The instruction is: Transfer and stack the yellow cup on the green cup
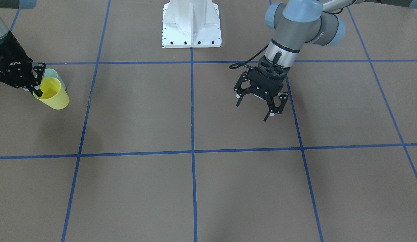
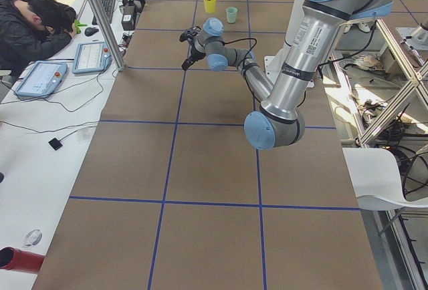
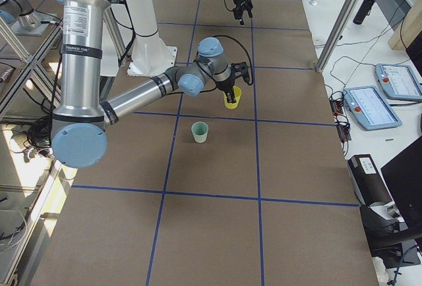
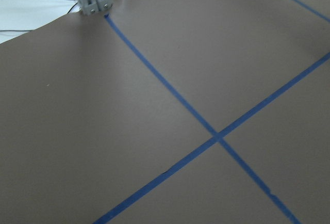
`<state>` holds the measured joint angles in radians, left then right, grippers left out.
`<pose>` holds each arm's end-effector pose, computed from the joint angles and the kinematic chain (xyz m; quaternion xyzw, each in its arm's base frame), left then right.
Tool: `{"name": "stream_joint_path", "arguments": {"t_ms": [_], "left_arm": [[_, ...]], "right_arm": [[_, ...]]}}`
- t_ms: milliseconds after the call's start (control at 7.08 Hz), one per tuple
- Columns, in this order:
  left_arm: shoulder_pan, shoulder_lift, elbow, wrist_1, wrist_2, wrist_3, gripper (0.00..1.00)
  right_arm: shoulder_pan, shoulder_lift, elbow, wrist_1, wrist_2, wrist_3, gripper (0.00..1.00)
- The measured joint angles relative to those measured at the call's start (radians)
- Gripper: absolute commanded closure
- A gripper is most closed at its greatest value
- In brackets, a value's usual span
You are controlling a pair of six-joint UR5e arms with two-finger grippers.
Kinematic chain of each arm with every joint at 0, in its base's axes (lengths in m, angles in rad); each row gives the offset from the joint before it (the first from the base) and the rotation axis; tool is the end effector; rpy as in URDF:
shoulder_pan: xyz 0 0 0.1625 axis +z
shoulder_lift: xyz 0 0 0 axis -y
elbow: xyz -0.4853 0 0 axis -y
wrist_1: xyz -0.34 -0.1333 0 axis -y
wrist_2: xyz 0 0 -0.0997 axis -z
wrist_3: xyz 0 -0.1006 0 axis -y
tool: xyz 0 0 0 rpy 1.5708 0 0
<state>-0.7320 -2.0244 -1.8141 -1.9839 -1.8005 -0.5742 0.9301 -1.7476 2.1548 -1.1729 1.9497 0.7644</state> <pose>0.3766 -0.4868 0.3348 0.3350 0.4139 0.1712 0.8290 -0.1401 -0.3487 0.4985 0.1817 -0.3809 -0.0178 0.9064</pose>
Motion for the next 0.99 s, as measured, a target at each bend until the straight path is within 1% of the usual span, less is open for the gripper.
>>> {"name": "stream_joint_path", "arguments": {"t_ms": [141, 282, 424, 988], "left_arm": [[-0.023, 0.013, 0.004, 0.012, -0.022, 0.016, 0.01], [-0.031, 0.019, 0.006, 0.016, -0.03, 0.022, 0.01], [-0.034, 0.022, 0.007, 0.017, -0.033, 0.024, 0.01], [-0.035, 0.027, 0.021, 0.015, -0.033, 0.026, 0.01]], "right_arm": [[-0.002, -0.097, 0.035, 0.0, -0.007, -0.053, 1.0], [-0.005, -0.161, 0.053, 0.001, -0.01, -0.084, 1.0], [-0.014, -0.192, 0.059, 0.001, -0.009, -0.097, 1.0], [-0.074, -0.207, 0.055, 0.0, 0.002, -0.102, 1.0]]}}
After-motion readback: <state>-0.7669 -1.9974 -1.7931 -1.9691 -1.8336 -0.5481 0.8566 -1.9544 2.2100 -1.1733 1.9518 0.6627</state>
